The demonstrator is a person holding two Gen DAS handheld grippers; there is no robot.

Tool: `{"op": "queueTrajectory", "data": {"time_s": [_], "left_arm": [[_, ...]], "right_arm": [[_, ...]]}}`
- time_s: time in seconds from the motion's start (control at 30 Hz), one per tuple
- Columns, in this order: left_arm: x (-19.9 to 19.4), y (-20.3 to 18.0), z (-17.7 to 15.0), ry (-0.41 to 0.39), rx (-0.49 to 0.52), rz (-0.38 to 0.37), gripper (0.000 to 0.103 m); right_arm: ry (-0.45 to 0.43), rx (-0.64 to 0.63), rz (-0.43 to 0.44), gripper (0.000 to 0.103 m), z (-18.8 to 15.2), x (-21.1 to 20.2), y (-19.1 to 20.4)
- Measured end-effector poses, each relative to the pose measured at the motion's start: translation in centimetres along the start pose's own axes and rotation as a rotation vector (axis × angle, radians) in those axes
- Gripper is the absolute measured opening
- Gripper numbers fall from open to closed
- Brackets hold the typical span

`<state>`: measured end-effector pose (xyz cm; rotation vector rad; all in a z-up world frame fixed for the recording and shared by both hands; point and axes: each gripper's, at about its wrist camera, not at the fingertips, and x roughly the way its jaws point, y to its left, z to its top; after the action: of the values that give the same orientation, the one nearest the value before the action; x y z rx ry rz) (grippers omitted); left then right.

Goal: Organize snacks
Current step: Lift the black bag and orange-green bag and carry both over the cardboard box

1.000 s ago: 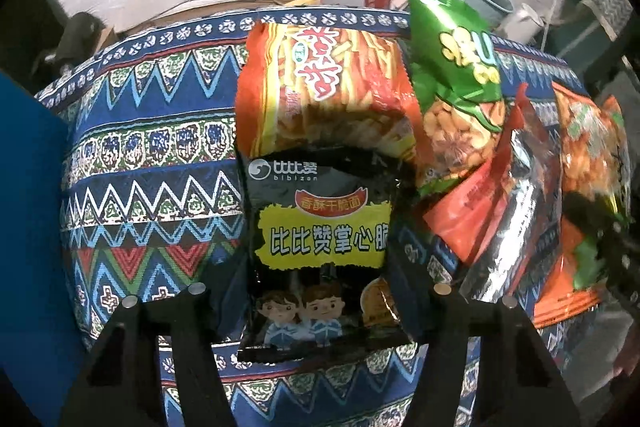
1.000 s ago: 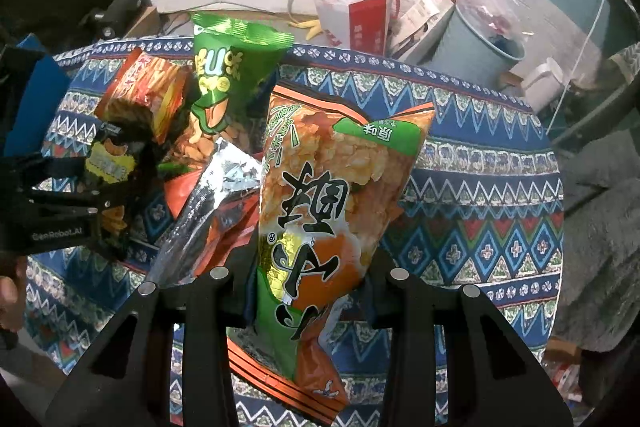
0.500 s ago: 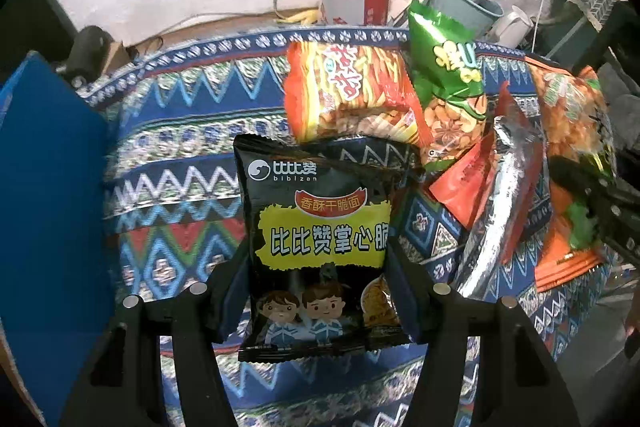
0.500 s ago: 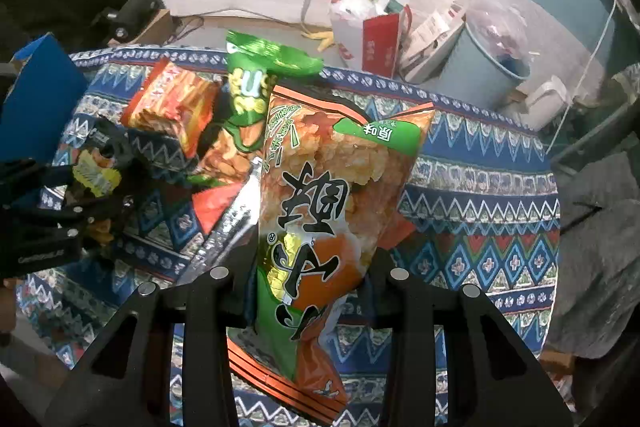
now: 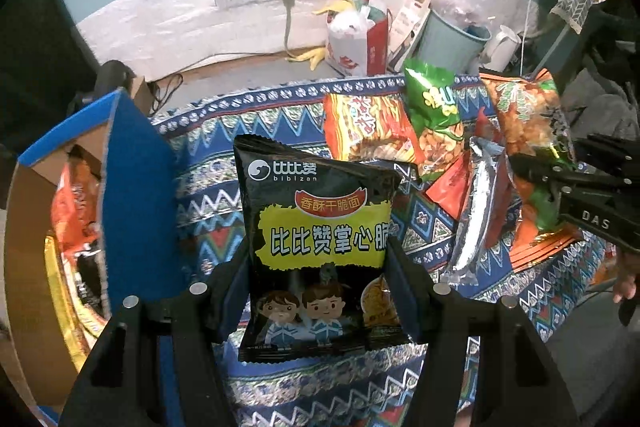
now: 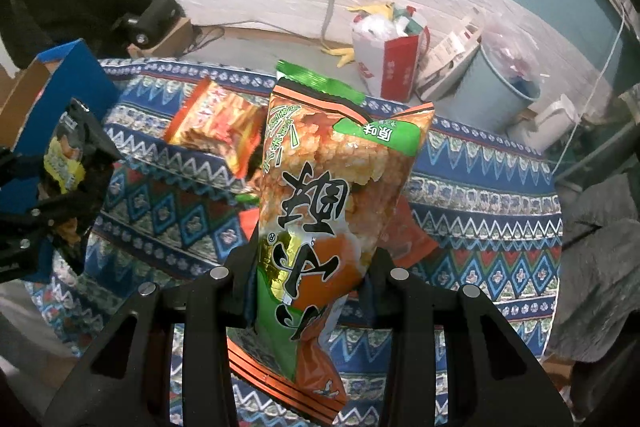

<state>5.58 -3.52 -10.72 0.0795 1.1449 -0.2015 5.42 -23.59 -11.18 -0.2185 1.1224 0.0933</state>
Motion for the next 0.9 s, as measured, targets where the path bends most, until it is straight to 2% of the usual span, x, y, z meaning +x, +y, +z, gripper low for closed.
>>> {"op": "queueTrajectory", "data": {"time_s": [0.47, 0.9], "left_arm": [[-5.1, 3.0, -1.0, -0.080, -0.015, -0.010, 0.064], [-8.2, 8.0, -2.1, -0.128, -0.074, -0.003, 0.064]], "right_arm": [[-0.039, -0.034, 0.051, 0.037, 2.0, -2.1, 4.5], [-0.046, -0.079, 0.117, 0.037, 4.8, -2.9, 9.7]]}}
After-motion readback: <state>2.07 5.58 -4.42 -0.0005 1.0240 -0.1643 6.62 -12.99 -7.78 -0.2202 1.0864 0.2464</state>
